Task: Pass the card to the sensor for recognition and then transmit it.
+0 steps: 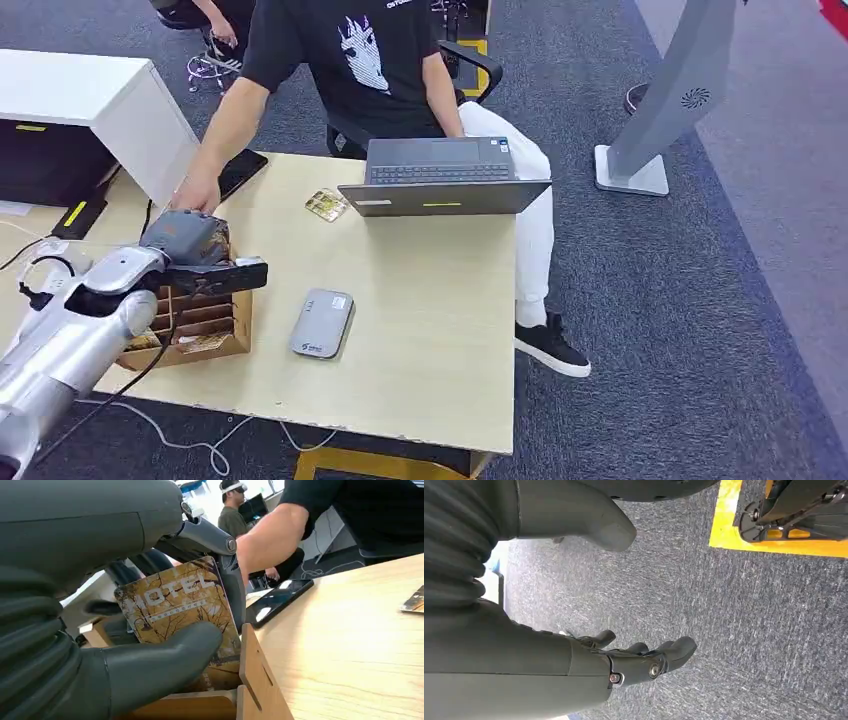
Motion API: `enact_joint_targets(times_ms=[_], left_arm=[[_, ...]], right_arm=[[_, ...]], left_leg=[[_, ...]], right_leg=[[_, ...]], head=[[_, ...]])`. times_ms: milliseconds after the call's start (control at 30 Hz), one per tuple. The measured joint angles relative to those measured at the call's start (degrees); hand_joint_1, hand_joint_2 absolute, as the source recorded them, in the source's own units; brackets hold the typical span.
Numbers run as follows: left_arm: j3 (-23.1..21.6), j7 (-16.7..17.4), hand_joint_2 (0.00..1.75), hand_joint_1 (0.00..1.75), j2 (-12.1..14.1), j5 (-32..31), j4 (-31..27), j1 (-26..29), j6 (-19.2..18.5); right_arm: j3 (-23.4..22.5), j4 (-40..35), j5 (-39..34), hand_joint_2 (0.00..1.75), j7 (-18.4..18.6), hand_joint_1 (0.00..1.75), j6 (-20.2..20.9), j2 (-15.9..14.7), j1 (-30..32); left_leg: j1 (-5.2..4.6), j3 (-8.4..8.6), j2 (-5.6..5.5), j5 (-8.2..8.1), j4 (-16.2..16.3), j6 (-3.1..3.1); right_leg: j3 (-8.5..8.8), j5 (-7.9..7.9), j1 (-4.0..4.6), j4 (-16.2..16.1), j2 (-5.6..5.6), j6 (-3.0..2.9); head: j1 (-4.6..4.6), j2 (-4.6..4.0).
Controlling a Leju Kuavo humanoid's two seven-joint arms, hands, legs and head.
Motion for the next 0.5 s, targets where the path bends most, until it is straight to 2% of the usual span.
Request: enact_joint_targets(times_ms=[133, 300, 400, 500], left_arm=[[0.37, 0.24, 1.75, 1.75, -0.13, -0.30, -0.07, 0.49, 1.60], [3.61, 1.62, 1.75, 1.75, -1.51, -3.02, -2.14, 3.74, 10.33], [6.48, 1.60, 1.75, 1.75, -2.67, -4.17, -4.15, 3.70, 15.94], [9.15, 1.44, 1.75, 1.75, -3.78, -4.33, -5.42, 3.32, 18.23]], right_arm=[[-0.17, 0.00, 0.15, 1.75, 0.00, 0.00, 0.00, 0.00, 0.00], [-0.28, 0.00, 1.07, 1.75, 0.13, 0.00, -0.02, 0.00, 0.04], [-0.33, 0.00, 1.27, 1.75, 0.20, 0.00, -0.02, 0.04, -0.09], [-0.33, 0.00, 1.84, 1.75, 0.26, 0.00, -0.09, 0.24, -0.18]], left_leg=[[0.00, 0.00, 0.03, 0.00, 0.00, 0.00], [0.03, -0.20, 0.10, 0.01, 0.06, 0.00], [-0.02, -0.23, -0.08, 0.00, 0.06, 0.00], [-0.03, -0.22, -0.05, -0.01, 0.06, 0.01]], right_leg=[[-0.02, 0.00, 0.00, 0.00, 0.03, 0.00], [-0.24, 0.02, 0.01, 0.00, 0.12, 0.01], [-0.21, 0.00, -0.02, 0.00, -0.08, 0.02], [-0.21, 0.00, -0.03, -0.01, -0.05, 0.02]], head=[[0.02, 0.00], [0.00, 0.00], [0.00, 0.00], [0.02, 0.00]])
